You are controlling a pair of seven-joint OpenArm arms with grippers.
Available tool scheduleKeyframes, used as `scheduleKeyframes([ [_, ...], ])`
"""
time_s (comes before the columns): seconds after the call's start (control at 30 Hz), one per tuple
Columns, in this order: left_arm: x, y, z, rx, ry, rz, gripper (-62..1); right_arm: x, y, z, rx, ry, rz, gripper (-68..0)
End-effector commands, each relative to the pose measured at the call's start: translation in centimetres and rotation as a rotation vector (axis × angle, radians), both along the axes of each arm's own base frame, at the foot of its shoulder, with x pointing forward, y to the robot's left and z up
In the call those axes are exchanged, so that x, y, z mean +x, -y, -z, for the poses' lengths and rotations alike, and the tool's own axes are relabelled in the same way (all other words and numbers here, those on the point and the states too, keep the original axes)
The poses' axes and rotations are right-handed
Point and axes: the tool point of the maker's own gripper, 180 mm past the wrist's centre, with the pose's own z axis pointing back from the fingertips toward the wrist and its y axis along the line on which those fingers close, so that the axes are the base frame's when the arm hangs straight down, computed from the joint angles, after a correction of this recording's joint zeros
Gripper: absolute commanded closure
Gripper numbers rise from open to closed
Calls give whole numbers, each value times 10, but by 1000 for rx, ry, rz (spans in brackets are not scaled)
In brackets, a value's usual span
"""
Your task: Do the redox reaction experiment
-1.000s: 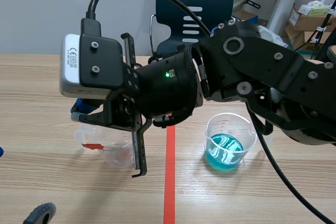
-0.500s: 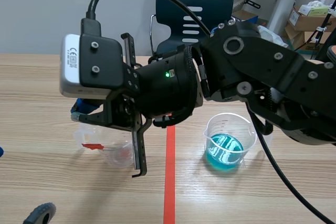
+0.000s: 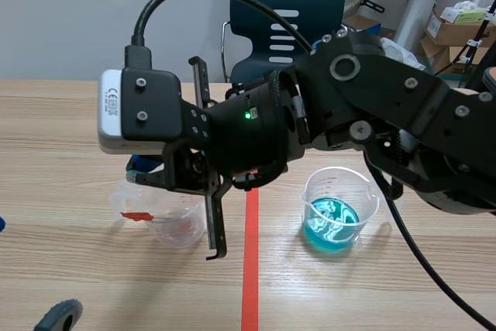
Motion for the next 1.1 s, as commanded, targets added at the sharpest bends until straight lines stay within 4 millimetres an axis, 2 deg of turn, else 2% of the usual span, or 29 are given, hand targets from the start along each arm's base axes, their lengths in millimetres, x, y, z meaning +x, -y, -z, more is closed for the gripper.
scheduleKeyframes([
  [0.0,3,2,-7,-19,24,-3,-623,6,-1,-11,11,23,-2,-9],
  [0.27,3,2,-7,-19,24,-3,-623,11,-1,-20,27,26,1,-27],
  [0.4,3,2,-7,-19,24,-3,-623,6,1,-27,42,23,-9,-69],
  [0.57,3,2,-7,-19,24,-3,-623,-6,8,-43,57,62,-44,-83],
  [0.77,3,2,-7,-19,24,-3,-623,-21,17,-58,57,97,-76,-179],
  [0.93,3,2,-7,-19,24,-3,-623,-29,26,-62,48,76,-84,-336],
  [1.07,3,2,-7,-19,24,-3,-623,-31,34,-59,41,38,-77,-400],
])
